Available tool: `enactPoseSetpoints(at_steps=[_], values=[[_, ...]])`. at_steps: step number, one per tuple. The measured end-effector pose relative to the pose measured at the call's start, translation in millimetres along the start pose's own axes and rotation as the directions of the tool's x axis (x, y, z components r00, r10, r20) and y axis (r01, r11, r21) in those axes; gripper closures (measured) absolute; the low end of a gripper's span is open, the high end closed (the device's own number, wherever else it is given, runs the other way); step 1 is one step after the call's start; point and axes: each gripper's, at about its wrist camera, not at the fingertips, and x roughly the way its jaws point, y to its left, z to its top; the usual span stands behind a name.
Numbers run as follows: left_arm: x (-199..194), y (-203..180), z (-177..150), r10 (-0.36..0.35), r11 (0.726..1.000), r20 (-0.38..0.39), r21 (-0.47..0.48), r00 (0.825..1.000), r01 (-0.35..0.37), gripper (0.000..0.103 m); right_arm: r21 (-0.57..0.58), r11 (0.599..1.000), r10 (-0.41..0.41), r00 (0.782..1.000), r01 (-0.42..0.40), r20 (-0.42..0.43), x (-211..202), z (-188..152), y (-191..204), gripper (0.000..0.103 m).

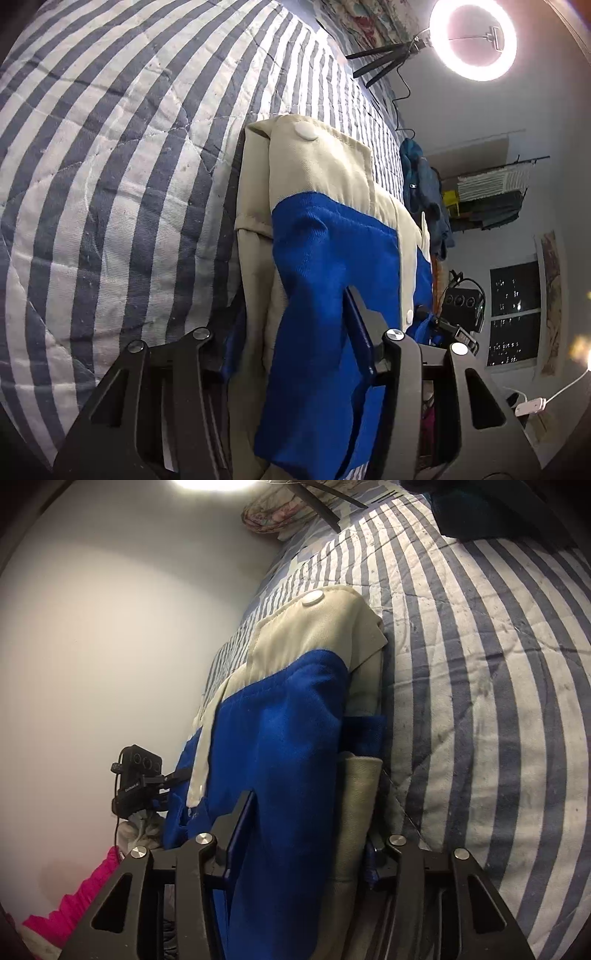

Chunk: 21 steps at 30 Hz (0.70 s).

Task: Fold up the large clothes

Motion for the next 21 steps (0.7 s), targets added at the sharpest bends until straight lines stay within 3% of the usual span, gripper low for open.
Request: enactPoseSetpoints(at_steps=[4,8,12,16,21], values=[[4.3,0.6,0.8,0.008,1.0,0.014,-0.012,1.0,-0.008,0.047,-0.009,0.998,-0.055,0.998,0.055,0.005,5.9,0.3,8.2,0.051],[6.9,-24.5,-2.9,0.119,0.989,0.041,0.083,0.992,-0.122,0.056,-0.115,0.975,-0.19,0.982,0.19,0.017,9.9,-1.9,38.1,0.059],[1.3,-45.2,-9.5,0.166,0.973,0.069,0.151,0.984,-0.175,0.067,-0.215,0.934,-0.279,0.959,0.283,0.052,5.6,-5.0,68.9,0.072],[-5.4,-69.9,-19.3,0.216,0.943,0.114,0.232,0.97,-0.237,0.072,-0.284,0.886,-0.355,0.931,0.365,0.088,5.1,-10.1,96.8,0.075],[-14.6,-95.1,-29.4,0.218,0.922,0.15,0.292,0.964,-0.254,0.074,-0.34,0.837,-0.412,0.903,0.428,0.121,-2.4,-15.8,117.8,0.077]])
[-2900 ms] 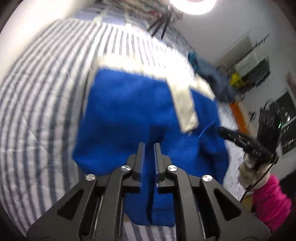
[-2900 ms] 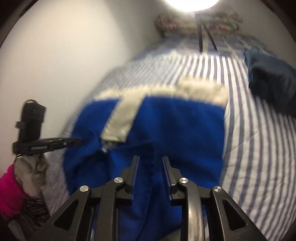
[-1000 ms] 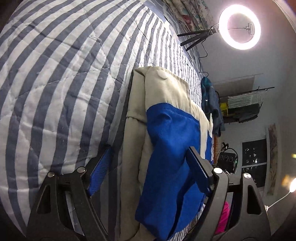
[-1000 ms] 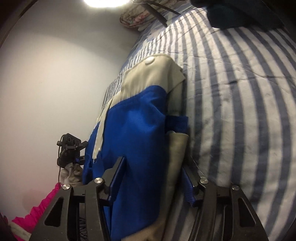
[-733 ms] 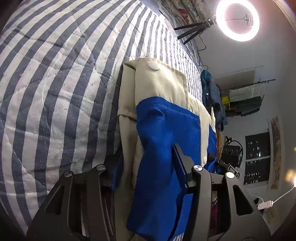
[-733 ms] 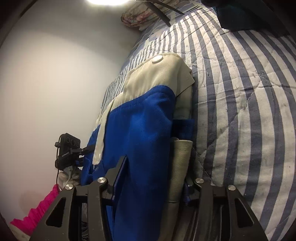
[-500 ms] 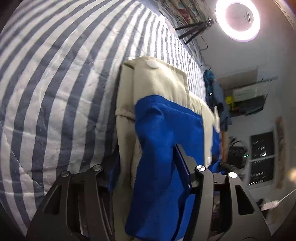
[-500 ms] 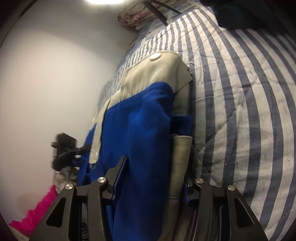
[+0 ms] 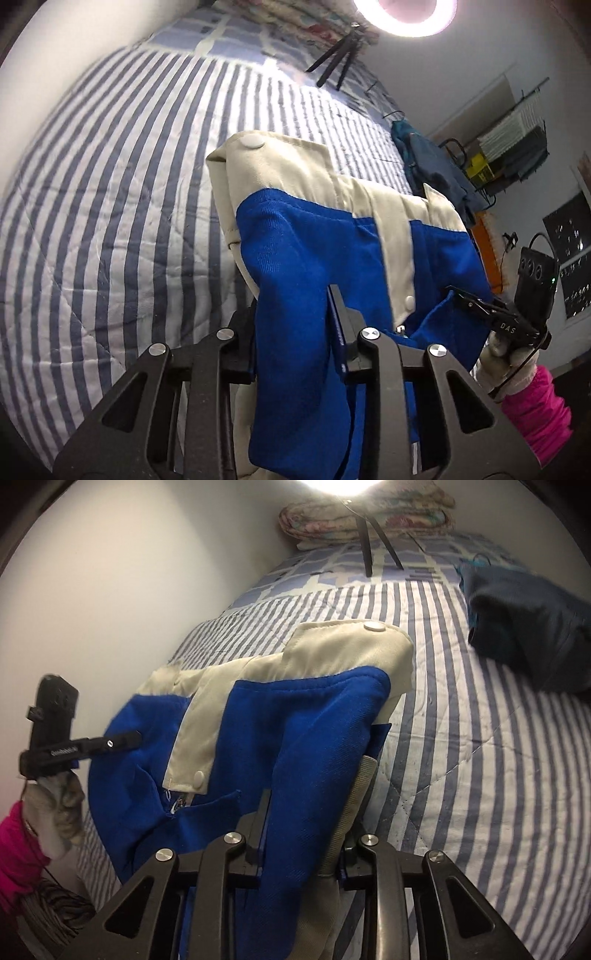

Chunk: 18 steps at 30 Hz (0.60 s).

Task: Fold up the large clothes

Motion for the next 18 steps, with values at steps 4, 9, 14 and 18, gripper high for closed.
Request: enactPoseSetpoints(at_steps=[4,9,14,18], values=[[-8.4,-16.9,-2.7,-0.006,0.999,0.016,0.035,1.0,0.005,0.076,-0.044,0.999,-0.029,0.999,0.029,0.014,-17.6,-2.0,8.1,0.078],[-16.5,-41.2,-5.5,-0.033,0.997,0.02,0.075,0.999,0.032,0.077,-0.099,0.99,-0.099,0.995,0.101,0.023,-37.5,-6.1,19.8,0.079],[-21.5,-68.6,-12.0,-0.058,0.99,0.018,0.131,0.998,0.055,0.078,-0.123,0.977,-0.172,0.984,0.176,0.043,-60.1,-10.1,24.8,0.079],[-20.8,-89.1,-16.6,-0.083,0.986,0.016,0.147,0.996,0.08,0.078,-0.136,0.965,-0.219,0.974,0.226,0.062,-81.3,-17.8,23.0,0.079]])
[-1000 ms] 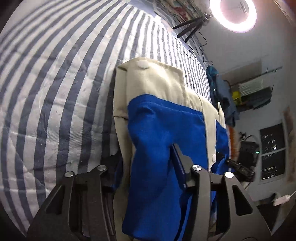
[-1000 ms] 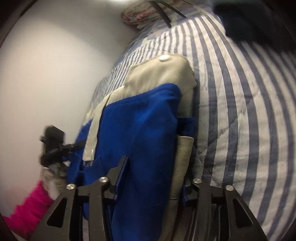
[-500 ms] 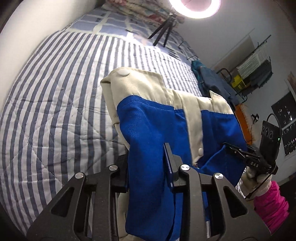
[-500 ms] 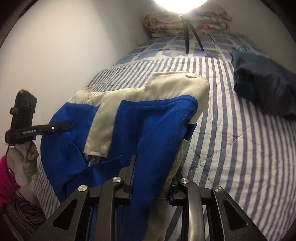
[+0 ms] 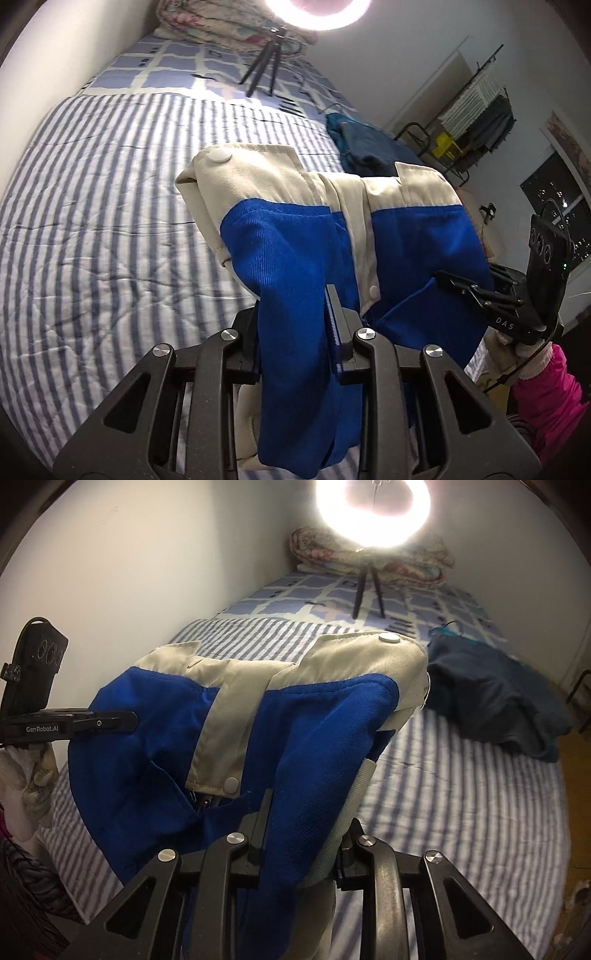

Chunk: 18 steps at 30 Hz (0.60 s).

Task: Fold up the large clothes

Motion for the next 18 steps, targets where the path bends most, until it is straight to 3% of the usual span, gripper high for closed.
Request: enactPoseSetpoints(at_steps=[18], values=[[52.3,-83.4,12.9,-0.09,0.993,-0.013,0.071,0.996,0.09,0.078,0.011,0.991,-0.136,0.99,0.136,0.037,-51.0,-18.5,-68.6,0.08]])
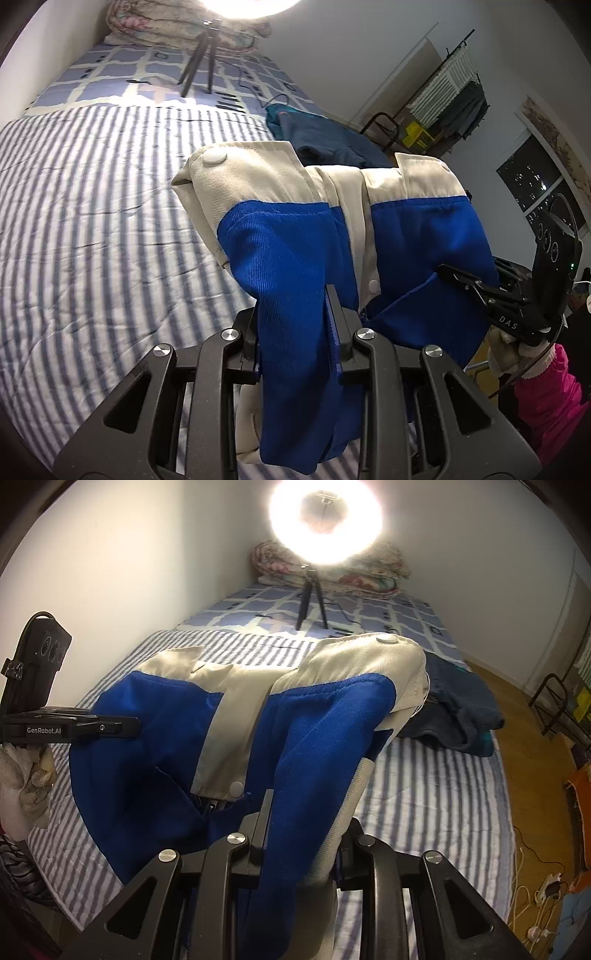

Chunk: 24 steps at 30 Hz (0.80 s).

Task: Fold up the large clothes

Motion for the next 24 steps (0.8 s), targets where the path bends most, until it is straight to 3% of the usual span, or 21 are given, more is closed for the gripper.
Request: enactPoseSetpoints(at_steps=[14,24], values=[[55.4,-53.3,54.6,-0.041,0.994,0.015,0.1,0.999,0.039,0.079,0.069,0.996,-0.067,0.996,0.064,0.053,-7.2,11.4,-76.7,0.08],[106.5,-92.3,159.6,-0.099,0.982,0.078,0.171,0.992,0.085,0.079,0.129,0.986,-0.121,0.981,0.102,0.149,-2.1,79.1,-165.6,0.08]])
